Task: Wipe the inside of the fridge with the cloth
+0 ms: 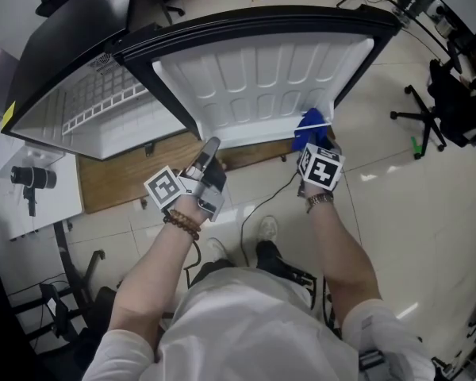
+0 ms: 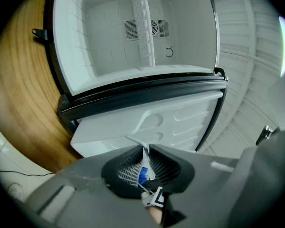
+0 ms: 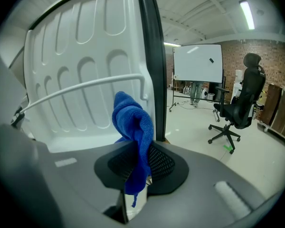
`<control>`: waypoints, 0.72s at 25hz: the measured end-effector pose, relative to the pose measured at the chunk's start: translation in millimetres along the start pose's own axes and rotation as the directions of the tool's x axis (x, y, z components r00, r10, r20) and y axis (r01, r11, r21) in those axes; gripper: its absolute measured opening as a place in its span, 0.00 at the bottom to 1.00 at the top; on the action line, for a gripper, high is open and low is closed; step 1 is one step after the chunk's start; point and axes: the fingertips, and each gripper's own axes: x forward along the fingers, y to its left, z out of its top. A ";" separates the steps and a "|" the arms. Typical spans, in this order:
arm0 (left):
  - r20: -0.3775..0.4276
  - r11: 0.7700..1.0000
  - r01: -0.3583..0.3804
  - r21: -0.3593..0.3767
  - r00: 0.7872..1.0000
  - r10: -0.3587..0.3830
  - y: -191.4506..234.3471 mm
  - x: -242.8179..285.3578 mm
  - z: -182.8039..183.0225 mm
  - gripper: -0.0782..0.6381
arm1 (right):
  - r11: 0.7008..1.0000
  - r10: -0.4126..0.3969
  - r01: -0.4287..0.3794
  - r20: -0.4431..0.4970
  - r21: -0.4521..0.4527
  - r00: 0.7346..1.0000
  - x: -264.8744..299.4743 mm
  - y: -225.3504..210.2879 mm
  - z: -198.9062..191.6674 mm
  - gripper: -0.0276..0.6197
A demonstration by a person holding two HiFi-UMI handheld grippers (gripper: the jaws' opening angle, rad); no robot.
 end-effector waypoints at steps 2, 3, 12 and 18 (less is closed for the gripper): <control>-0.001 1.000 0.004 -0.004 1.000 -0.004 -0.6 0.0 0.0 0.16 | 1.000 -0.002 0.002 0.004 0.003 1.000 -2.4 -1.5 0.0 0.13; -0.001 1.000 0.006 -0.005 1.000 -0.006 -0.6 -0.1 -0.2 0.16 | 1.000 -0.002 0.002 0.005 0.005 1.000 -3.7 -2.4 -0.4 0.13; -0.015 1.000 -0.005 -0.012 1.000 0.005 9.3 -4.9 -6.0 0.16 | 1.000 0.019 -0.019 0.029 -0.021 0.999 -27.5 -2.5 -2.9 0.13; -0.035 0.999 -0.036 -0.007 0.999 0.036 28.8 -5.0 -9.4 0.16 | 0.994 0.049 -0.047 0.017 -0.103 0.999 -54.1 5.9 -17.7 0.13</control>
